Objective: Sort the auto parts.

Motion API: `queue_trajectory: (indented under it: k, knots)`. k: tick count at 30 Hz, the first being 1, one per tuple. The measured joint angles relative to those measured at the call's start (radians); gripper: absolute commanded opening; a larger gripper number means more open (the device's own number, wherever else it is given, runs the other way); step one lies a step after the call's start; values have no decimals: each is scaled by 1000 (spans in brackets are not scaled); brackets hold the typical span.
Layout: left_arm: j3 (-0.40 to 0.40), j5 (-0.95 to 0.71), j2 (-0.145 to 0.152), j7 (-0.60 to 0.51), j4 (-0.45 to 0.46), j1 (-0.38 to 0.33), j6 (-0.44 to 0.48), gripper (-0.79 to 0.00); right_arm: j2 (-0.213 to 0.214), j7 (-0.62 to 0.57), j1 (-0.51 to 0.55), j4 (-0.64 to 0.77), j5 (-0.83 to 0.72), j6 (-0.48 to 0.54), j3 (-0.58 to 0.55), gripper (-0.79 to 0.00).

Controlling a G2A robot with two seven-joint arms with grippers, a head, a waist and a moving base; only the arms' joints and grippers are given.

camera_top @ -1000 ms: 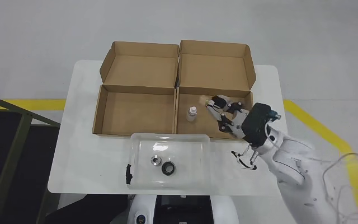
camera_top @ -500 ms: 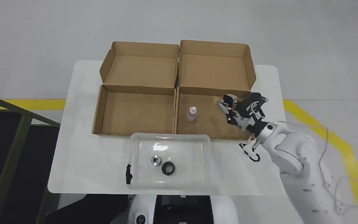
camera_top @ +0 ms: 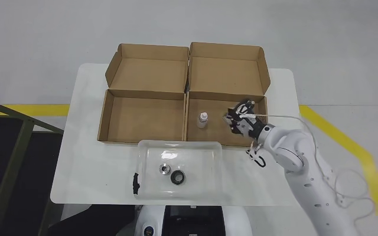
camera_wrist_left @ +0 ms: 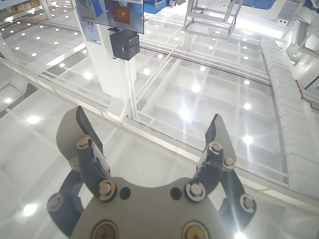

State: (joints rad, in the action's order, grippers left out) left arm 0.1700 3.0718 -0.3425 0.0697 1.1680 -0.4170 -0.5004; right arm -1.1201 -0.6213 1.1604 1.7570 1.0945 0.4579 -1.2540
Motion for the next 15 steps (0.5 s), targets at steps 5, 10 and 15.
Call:
queue_trajectory:
  k: [5,10,15]
  knots:
    - [0,0,0,0,0,0,0,0,-6,-49,-47,-44,24,-5,52,-785]
    - [0,0,0,0,0,0,0,0,-13,-75,-86,-84,25,-10,92,-785]
    - [0,0,0,0,0,0,0,0,-20,-102,-117,-116,34,-16,131,-785]
